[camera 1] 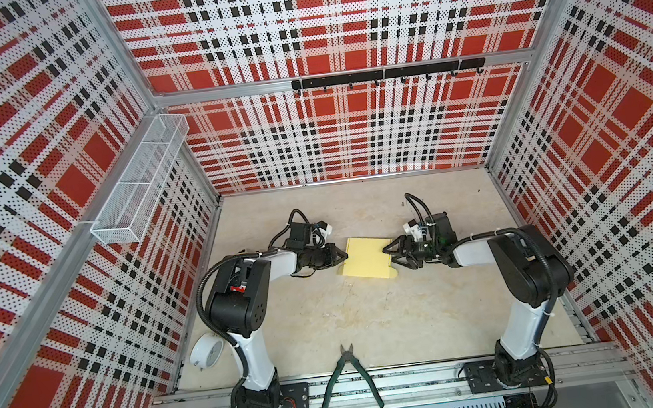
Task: Fold the paper box
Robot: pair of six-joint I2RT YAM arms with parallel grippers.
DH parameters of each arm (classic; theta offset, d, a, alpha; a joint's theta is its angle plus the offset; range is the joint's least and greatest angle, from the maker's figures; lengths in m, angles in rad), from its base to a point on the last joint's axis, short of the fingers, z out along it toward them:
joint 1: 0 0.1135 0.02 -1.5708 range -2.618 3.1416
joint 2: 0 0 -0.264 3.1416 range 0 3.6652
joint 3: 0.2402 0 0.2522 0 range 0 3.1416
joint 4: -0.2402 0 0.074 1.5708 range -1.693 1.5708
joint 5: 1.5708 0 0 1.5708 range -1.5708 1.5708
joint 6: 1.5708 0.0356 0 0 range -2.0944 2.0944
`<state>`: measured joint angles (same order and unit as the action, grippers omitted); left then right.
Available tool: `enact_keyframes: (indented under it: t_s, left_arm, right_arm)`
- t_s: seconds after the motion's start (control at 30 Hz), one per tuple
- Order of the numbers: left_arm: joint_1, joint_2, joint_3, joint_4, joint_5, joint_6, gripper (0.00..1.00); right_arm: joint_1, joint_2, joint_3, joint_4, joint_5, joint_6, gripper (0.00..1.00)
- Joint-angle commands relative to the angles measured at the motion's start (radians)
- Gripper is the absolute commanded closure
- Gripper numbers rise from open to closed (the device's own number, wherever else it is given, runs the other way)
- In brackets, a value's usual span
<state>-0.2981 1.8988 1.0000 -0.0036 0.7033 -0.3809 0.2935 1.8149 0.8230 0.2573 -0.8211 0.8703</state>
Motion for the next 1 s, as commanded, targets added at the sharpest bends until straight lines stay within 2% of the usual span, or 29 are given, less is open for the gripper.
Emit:
enact_keyframes:
  t_s: [0.0, 0.13, 0.27, 0.33, 0.4, 0.63, 0.77, 0.97]
  left_arm:
    - [-0.013, 0.056, -0.034, -0.096, -0.033, 0.01, 0.86]
    - [-0.013, 0.058, -0.037, -0.096, -0.034, 0.007, 0.86]
    - [-0.012, 0.04, -0.048, -0.092, -0.04, 0.008, 0.86]
    - [-0.012, 0.04, -0.049, -0.087, -0.039, 0.007, 0.86]
    - [-0.012, 0.049, -0.044, -0.086, -0.034, 0.007, 0.86]
    - [-0.013, 0.05, -0.044, -0.088, -0.036, 0.004, 0.86]
    - [-0.017, 0.051, -0.043, -0.087, -0.033, 0.004, 0.86]
    - [-0.024, 0.051, -0.037, -0.087, -0.024, 0.011, 0.86]
  right_arm:
    - [0.018, -0.027, 0.013, -0.021, -0.005, -0.045, 0.31]
    - [0.02, -0.012, 0.006, 0.015, 0.019, -0.001, 0.29]
    - [0.02, -0.025, 0.007, -0.022, 0.061, 0.001, 0.27]
    - [0.023, -0.031, -0.004, -0.022, 0.081, 0.01, 0.23]
    - [0.026, -0.033, -0.016, -0.012, 0.089, 0.03, 0.0]
    - [0.038, 0.009, -0.052, 0.179, 0.078, 0.154, 0.0]
    - [0.053, 0.062, -0.058, 0.297, 0.058, 0.225, 0.13]
    - [0.066, 0.127, -0.038, 0.448, 0.009, 0.325, 0.52]
